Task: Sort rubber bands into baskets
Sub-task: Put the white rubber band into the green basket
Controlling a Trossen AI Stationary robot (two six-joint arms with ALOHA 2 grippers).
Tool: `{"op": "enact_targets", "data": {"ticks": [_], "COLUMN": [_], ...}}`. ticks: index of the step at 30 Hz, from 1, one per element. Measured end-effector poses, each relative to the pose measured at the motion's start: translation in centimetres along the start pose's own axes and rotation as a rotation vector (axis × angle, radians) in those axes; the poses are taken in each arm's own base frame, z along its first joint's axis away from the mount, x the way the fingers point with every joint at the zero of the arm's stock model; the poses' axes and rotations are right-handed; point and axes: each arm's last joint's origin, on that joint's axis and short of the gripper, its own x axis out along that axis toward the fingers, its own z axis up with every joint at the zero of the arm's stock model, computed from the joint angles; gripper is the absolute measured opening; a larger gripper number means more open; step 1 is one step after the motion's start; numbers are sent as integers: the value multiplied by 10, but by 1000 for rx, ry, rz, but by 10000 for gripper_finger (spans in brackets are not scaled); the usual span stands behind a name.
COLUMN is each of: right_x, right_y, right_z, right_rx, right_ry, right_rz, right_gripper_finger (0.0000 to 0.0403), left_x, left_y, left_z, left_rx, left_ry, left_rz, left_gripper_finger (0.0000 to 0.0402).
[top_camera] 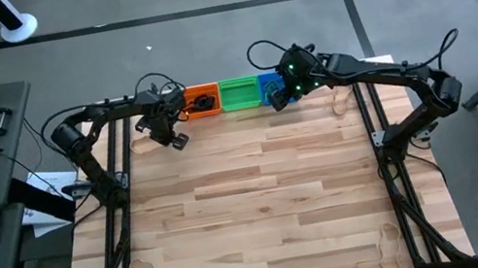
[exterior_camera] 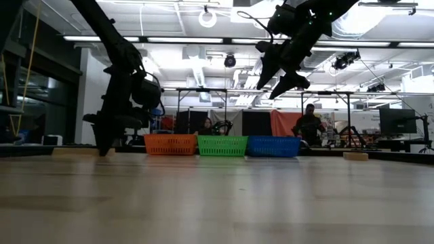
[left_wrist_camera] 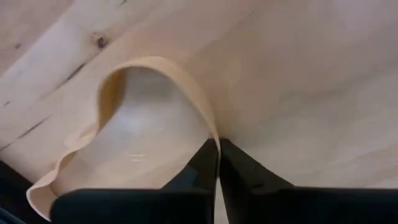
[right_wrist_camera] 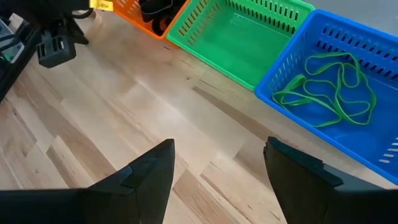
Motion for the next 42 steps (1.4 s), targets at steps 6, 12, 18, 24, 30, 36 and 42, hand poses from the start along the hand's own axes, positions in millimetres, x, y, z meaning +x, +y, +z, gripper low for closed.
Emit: {"op": "enact_targets", "data": {"ticks": [6, 12, 18, 24, 30, 36, 42], "right_x": [-2, -21, -53, -75, -78, -76, -75], "right_y": [6, 22, 36, 46, 47, 46, 50], "right_z": [-3, -5, 6, 20, 25, 24, 21], "right_rx": [-15, -50, -19, 4, 26, 47, 39], "right_ry": [26, -15, -208, -417, -501, -483, -469], "right_rz": [62, 178, 313, 425, 408, 392, 395], "right_gripper_finger": [236, 236, 236, 236, 236, 236, 236], "left_x": [-62, -142, -168, -163, -167, -167, -148], "left_y": [4, 2, -32, -70, -93, -110, -112], "left_z": [-22, -54, -41, 13, 75, 115, 122], "left_rx": [0, 34, 165, 208, 209, 230, 232], "left_ry": [-195, -553, -766, -891, -984, -1022, -946], "left_rz": [-106, -308, -445, -498, -509, -457, -360], "left_gripper_finger": [1, 1, 0, 0, 0, 0, 0]}}
